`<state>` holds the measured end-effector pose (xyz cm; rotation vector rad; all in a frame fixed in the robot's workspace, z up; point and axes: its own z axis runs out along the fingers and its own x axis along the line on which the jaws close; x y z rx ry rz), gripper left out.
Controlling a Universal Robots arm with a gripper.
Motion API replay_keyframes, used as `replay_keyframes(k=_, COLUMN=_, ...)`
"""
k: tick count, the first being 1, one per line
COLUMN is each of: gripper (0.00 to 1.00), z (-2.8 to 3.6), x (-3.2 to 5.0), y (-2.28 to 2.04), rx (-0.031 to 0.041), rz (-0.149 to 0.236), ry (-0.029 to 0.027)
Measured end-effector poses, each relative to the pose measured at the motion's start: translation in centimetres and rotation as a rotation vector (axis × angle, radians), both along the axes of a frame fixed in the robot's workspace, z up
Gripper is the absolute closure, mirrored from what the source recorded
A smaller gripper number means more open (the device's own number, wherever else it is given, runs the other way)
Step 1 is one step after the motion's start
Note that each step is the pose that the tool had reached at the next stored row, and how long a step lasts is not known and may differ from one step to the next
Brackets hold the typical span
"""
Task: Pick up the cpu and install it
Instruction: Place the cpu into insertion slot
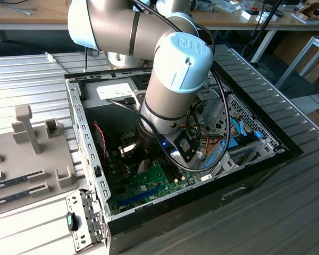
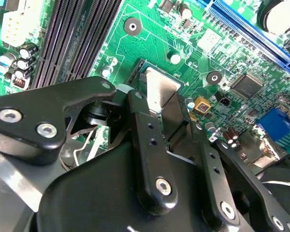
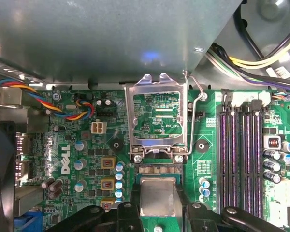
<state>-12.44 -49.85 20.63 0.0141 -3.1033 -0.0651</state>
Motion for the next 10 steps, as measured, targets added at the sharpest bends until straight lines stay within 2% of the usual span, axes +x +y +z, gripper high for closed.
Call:
replay_keyframes(k=2, gripper=0.6, z=0.0, x=0.0, y=-0.01, rx=-0.0028, rz=0.005, ry=0.0001)
replay_keyframes(k=10, gripper=0.59, z=0.0, x=0.0, y=0.0, rx=-0.0027, rz=0.005, ry=0.0)
